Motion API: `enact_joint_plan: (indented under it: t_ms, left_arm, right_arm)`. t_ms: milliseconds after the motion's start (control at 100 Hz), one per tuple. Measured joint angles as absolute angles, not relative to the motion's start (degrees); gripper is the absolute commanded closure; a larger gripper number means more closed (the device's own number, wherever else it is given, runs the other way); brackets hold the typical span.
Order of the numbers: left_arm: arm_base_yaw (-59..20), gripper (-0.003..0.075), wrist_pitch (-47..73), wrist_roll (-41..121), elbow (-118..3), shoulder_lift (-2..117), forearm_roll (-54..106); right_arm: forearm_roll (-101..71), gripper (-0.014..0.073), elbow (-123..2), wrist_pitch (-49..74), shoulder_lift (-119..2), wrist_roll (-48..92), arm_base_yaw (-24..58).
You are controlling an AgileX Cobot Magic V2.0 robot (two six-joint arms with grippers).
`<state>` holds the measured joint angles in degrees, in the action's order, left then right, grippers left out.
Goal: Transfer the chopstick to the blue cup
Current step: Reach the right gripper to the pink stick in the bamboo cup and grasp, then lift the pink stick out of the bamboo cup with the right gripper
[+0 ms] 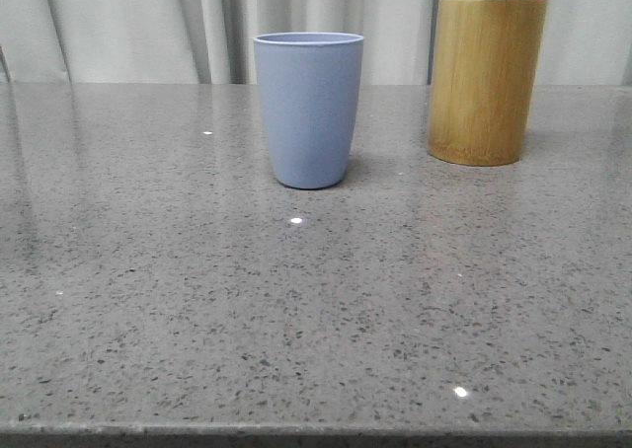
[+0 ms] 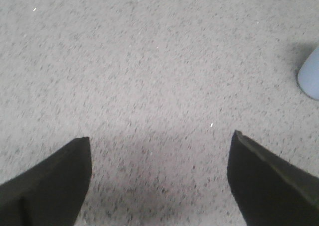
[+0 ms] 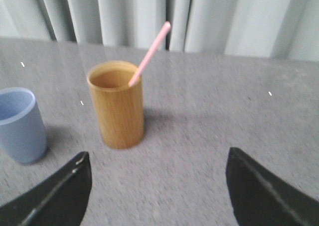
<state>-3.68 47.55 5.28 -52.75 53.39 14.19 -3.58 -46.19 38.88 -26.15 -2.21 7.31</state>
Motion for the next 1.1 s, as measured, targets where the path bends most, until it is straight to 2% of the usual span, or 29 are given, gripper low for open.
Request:
enact_joint_plan:
  t_ms: [230, 860, 1100]
  left_arm:
    - [-3.23, 0.0173, 47.55, 5.09, -48.13, 46.18, 14.19]
    - [-3.23, 0.0173, 47.55, 4.97, -47.9, 45.31, 14.19]
    - [-3.23, 0.0173, 47.55, 4.97, -47.9, 45.31, 14.19]
  right_arm:
    - [-6.14, 0.0032, -41.61, 24.05, -31.35, -2.21, 7.31]
    - [-7.02, 0.0032, -40.93, -19.97, -67.38, -3.24, 10.25]
    - [-7.14, 0.0032, -45.39, -28.11, -76.45, -3.24, 10.25]
